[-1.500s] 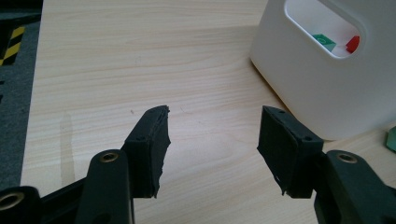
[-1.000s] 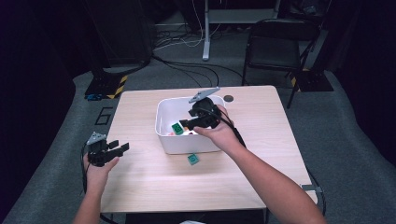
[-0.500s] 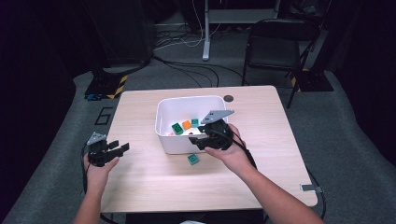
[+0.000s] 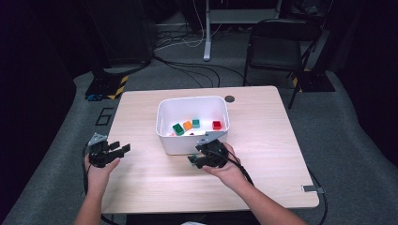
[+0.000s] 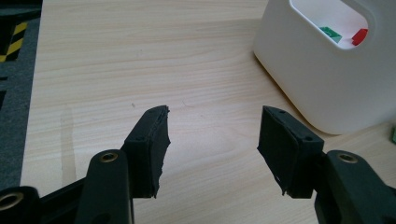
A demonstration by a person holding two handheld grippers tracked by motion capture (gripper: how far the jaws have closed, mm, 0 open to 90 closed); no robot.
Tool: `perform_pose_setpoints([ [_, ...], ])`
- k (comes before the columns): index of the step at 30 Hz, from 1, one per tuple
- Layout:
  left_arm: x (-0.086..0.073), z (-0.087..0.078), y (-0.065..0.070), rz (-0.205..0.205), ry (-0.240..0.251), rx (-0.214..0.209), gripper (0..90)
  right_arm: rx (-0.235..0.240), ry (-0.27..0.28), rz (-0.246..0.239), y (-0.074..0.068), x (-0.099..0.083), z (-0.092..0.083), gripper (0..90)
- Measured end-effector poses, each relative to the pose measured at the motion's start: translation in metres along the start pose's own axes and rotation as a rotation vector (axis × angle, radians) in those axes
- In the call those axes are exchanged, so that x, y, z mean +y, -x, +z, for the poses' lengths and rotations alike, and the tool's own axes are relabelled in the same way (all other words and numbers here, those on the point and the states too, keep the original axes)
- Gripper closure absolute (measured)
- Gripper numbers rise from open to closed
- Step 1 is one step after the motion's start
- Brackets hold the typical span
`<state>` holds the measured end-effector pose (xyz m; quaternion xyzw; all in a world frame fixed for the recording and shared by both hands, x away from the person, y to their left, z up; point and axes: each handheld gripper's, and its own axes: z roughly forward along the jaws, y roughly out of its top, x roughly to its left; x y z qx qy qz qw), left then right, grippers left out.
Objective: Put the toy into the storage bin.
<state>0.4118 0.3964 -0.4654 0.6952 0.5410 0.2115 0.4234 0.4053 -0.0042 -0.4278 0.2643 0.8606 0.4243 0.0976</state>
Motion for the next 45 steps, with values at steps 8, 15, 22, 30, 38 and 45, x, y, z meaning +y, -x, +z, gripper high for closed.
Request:
perform_pose_setpoints([
  [8,0.0,0.0,0.0,0.001,-0.002,0.0,42.4,0.001,-0.023,-0.007,0.007,-0.019,0.027,47.4],
  [15,-0.001,0.001,0.0,0.003,-0.003,-0.001,42.4,0.01,-0.055,0.001,0.008,-0.029,0.046,47.4],
  [22,-0.001,0.001,0.0,0.003,-0.004,-0.001,42.4,0.004,-0.069,0.01,0.008,-0.034,0.061,47.2],
  [30,-0.001,0.001,0.0,0.002,-0.003,-0.001,42.4,0.008,-0.085,0.012,0.008,-0.035,0.07,47.0],
  [38,-0.001,0.0,-0.001,0.001,0.003,0.003,42.4,0.028,-0.098,-0.003,-0.001,-0.038,0.072,47.6],
  [45,-0.001,0.0,-0.001,0.001,-0.002,0.001,42.4,0.052,-0.094,-0.019,-0.013,-0.043,0.06,47.7],
])
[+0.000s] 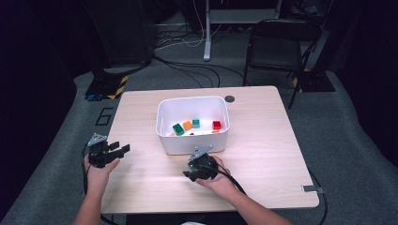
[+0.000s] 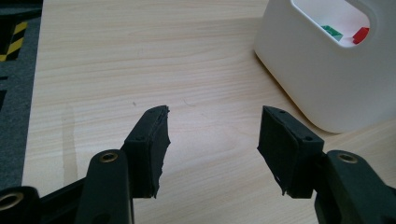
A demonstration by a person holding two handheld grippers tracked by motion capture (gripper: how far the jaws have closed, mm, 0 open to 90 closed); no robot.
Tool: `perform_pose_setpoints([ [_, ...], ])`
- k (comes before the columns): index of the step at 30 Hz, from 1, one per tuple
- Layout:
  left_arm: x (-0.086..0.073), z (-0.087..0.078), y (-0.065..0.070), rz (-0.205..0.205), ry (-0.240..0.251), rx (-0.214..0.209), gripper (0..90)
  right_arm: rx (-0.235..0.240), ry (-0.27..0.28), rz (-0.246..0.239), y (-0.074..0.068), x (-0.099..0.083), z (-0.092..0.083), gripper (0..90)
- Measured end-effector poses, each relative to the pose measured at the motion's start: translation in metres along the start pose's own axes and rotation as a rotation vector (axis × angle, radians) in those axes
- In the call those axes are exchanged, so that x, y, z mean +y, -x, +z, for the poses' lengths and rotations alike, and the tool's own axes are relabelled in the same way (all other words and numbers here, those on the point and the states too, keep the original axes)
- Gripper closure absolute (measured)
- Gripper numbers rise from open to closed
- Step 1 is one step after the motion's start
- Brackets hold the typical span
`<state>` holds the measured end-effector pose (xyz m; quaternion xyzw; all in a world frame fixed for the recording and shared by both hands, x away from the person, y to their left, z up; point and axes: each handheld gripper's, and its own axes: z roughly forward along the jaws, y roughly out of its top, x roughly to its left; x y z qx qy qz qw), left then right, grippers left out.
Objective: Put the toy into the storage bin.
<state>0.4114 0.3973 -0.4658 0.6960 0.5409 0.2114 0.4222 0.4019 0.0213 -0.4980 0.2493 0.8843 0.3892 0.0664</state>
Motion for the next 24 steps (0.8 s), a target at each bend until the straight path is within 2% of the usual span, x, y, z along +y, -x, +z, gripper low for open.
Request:
perform_pose_setpoints([
  [3,0.0,0.001,0.001,0.0,0.005,0.003,42.4,-0.006,0.014,0.009,-0.001,-0.001,-0.004,47.0],
  [6,0.0,0.001,0.001,0.003,-0.002,0.0,42.4,-0.049,0.028,0.016,0.003,-0.001,-0.011,44.3],
  [8,0.0,0.001,0.001,0.003,-0.002,0.0,42.4,-0.057,0.028,0.015,0.006,-0.002,-0.011,43.9],
  [10,0.0,0.001,0.001,0.003,-0.003,0.0,42.4,-0.069,0.014,0.048,0.008,-0.003,-0.009,42.7],
  [17,0.0,0.001,0.0,0.002,-0.003,0.0,42.4,-0.076,-0.025,0.054,0.012,-0.005,0.005,42.3],
  [21,0.0,0.001,0.0,0.002,-0.002,0.0,42.5,-0.073,-0.026,0.054,0.011,-0.002,0.012,46.7],
  [24,0.0,0.001,0.0,0.002,-0.002,0.0,42.4,-0.076,-0.037,0.026,0.011,0.0,0.017,54.1],
])
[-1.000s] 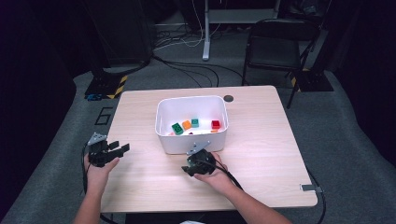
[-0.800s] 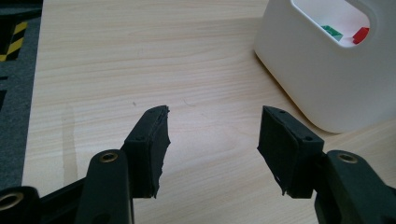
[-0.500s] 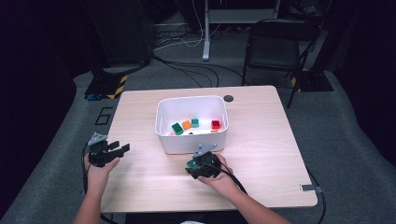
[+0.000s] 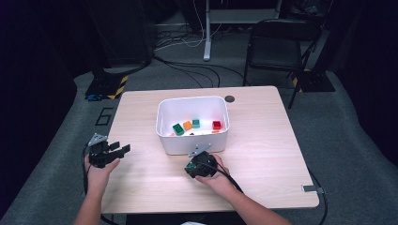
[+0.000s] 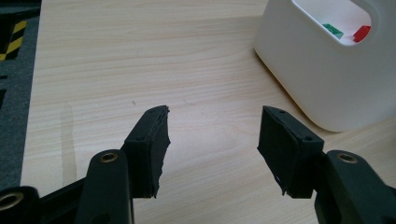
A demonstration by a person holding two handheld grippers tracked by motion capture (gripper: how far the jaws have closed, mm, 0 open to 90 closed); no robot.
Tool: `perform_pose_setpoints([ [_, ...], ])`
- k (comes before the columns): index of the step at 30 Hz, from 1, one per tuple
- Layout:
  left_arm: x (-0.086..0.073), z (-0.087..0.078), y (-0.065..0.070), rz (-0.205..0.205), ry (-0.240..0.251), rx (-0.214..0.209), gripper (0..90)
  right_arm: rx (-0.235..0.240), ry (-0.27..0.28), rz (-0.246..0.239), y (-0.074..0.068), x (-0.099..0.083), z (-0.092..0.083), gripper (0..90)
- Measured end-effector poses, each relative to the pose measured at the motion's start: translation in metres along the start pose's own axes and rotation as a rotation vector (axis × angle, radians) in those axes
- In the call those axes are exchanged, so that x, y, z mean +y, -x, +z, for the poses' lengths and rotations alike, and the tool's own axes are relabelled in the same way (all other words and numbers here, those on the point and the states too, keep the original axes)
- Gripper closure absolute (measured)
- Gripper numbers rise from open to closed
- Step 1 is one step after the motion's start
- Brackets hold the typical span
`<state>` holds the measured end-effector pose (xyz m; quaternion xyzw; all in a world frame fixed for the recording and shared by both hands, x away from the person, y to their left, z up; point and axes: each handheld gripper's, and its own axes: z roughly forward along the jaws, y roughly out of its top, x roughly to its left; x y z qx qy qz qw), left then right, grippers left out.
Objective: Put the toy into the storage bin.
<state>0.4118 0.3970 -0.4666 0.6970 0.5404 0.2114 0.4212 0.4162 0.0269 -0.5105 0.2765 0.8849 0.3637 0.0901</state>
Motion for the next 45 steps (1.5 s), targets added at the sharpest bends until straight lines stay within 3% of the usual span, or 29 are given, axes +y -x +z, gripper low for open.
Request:
perform_pose_setpoints([
  [3,0.0,0.0,0.0,0.0,0.0,0.0,42.4,-0.002,-0.007,-0.023,-0.002,0.002,0.001,57.8],
  [10,0.0,0.0,0.0,0.001,-0.002,0.0,42.4,0.035,-0.007,-0.011,-0.003,0.009,-0.009,58.1],
  [12,0.0,0.0,0.0,-0.001,-0.007,-0.002,42.4,0.044,-0.004,-0.001,-0.005,0.012,-0.015,58.1],
  [21,0.0,0.0,0.0,0.0,-0.007,-0.001,42.4,0.082,0.03,-0.044,-0.006,0.035,-0.05,58.2],
  [26,0.0,0.0,0.0,-0.003,-0.006,-0.001,42.4,0.105,0.048,-0.037,-0.002,0.048,-0.067,58.2],
  [36,0.0,0.0,0.0,-0.001,-0.001,0.001,42.4,0.126,0.075,-0.033,0.004,0.075,-0.099,58.2],
  [45,0.0,0.0,0.0,-0.001,-0.002,0.0,42.4,0.126,0.097,-0.039,0.012,0.095,-0.117,58.2],
])
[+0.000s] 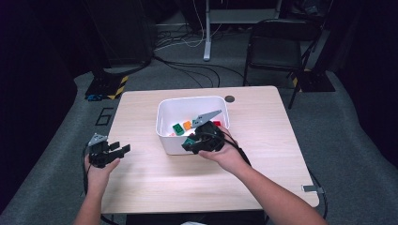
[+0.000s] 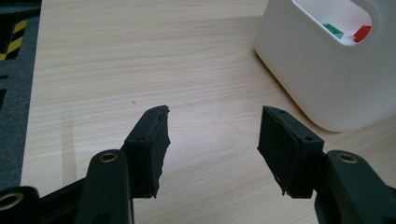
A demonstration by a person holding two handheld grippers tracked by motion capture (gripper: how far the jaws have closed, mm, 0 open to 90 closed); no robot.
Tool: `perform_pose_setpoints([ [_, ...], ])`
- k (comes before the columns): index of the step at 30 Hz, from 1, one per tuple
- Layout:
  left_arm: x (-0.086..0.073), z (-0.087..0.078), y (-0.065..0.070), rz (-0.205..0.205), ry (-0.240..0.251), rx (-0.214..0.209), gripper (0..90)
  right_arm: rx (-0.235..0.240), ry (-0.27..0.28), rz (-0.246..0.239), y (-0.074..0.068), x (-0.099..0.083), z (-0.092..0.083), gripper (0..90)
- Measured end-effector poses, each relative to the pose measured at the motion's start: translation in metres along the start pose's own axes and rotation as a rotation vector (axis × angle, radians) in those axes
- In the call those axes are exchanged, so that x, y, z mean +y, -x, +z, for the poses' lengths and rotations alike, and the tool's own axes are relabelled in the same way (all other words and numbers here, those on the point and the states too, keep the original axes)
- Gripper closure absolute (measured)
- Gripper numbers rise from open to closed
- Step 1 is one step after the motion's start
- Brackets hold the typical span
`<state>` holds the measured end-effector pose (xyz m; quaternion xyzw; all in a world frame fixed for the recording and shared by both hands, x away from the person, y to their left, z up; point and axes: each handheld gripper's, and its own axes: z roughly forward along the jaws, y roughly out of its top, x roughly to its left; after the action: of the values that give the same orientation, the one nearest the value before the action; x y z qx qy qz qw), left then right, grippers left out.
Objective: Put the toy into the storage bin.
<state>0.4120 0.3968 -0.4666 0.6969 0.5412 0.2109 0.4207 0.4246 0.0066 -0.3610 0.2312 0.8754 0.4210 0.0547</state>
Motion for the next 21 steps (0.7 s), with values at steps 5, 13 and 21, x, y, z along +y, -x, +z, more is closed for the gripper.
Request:
perform_pose_setpoints([
  [5,0.0,0.0,0.0,-0.001,0.0,-0.001,42.4,-0.011,-0.001,0.007,0.006,0.011,-0.004,58.2],
  [13,0.0,0.0,-0.001,0.0,0.0,0.0,42.4,-0.058,0.011,0.013,0.02,0.026,-0.007,58.2],
  [21,0.0,0.0,-0.001,-0.003,0.005,0.001,42.4,-0.108,0.012,0.025,0.04,0.04,-0.005,58.2],
])
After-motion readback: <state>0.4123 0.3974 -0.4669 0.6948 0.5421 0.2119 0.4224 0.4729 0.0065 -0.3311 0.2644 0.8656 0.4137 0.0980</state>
